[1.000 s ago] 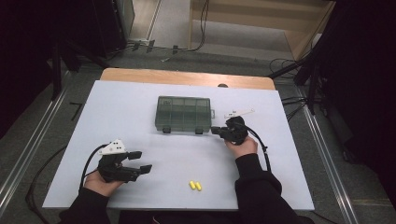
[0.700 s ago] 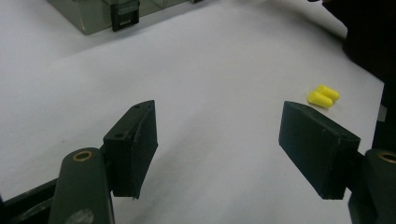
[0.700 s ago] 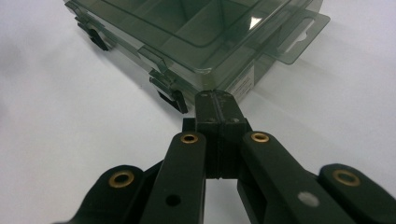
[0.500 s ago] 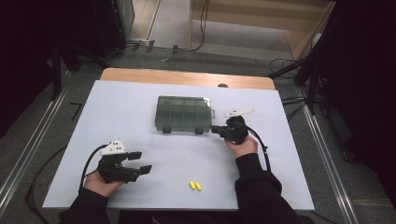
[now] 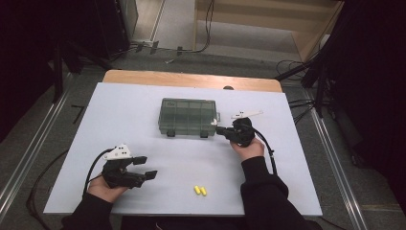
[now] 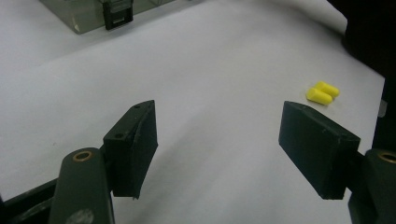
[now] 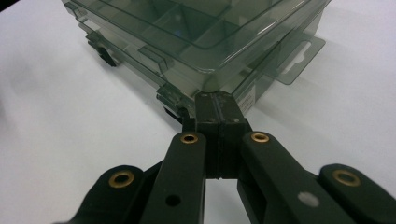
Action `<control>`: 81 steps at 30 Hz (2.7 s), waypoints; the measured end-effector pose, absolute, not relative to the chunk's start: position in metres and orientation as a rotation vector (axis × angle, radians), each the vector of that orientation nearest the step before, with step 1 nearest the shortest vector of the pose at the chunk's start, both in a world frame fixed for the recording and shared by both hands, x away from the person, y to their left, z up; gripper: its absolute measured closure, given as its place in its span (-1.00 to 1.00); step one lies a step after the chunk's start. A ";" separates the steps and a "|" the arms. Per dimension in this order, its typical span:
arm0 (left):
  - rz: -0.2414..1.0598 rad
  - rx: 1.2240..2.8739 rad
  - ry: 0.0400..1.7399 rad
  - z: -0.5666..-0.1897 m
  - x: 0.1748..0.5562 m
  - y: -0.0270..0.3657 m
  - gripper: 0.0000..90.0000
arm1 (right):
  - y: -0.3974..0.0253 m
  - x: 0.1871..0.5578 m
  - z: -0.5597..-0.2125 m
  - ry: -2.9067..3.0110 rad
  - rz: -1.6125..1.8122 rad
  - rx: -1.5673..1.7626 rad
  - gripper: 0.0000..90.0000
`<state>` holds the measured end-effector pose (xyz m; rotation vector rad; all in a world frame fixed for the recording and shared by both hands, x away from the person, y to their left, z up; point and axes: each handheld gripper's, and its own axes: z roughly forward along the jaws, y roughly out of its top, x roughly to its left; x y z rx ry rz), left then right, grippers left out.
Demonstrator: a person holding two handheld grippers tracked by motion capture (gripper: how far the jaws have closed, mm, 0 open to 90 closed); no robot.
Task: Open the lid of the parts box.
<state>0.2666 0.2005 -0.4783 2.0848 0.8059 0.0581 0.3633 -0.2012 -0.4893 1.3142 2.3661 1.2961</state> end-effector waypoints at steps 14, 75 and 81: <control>0.066 2.079 0.825 -0.480 0.279 0.194 -0.38 | -0.200 0.368 -0.476 2.359 1.325 1.295 0.95; 0.106 2.051 0.863 -0.446 0.409 0.178 -0.37 | -0.192 0.381 -0.451 2.338 1.361 1.309 0.95; 0.133 2.046 0.880 -0.450 0.419 0.179 -0.37 | -0.193 0.382 -0.446 2.318 1.365 1.322 0.95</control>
